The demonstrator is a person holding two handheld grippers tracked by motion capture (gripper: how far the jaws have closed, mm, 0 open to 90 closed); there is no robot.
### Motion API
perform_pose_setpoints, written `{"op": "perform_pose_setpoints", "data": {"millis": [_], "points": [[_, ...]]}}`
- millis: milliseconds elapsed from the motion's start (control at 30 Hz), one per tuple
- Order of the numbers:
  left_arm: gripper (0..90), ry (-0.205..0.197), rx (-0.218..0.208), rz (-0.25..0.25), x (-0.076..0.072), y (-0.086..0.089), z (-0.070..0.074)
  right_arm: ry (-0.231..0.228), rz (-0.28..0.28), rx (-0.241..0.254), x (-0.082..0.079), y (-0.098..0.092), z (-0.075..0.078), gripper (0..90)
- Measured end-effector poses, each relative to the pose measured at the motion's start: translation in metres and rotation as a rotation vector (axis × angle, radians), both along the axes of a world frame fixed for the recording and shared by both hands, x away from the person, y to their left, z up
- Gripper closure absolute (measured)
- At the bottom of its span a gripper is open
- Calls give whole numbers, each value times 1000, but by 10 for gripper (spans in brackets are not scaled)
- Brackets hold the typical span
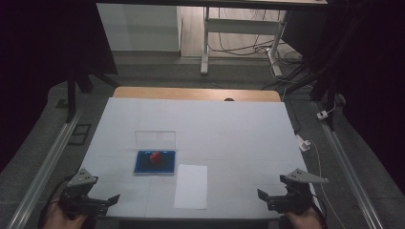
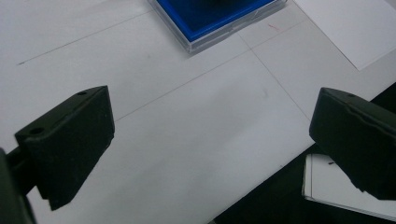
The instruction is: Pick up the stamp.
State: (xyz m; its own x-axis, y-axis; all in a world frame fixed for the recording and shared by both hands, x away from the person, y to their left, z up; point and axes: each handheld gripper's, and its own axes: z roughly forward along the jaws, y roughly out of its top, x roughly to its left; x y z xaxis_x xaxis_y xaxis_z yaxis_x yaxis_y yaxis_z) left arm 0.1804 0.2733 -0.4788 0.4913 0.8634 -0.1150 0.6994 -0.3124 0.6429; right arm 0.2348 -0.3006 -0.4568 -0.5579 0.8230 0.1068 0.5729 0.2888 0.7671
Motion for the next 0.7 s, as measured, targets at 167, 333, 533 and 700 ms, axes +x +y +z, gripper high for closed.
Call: {"op": "perform_pose_setpoints", "data": {"millis": [167, 333, 533, 700], "points": [[13, 2, -6, 2, 0, 1, 0, 1, -4, 1, 0, 0, 0, 0], [14, 8, -28, 7, 0, 3, 0, 5, 7, 9, 1, 0, 0, 0], [12, 7, -67, -1, 1, 6, 1, 10, 42, -14, 1, 3, -1, 0], [6, -22, -58, -21, 2, 3, 5, 19, 49, -12, 2, 3, -1, 0]]}}
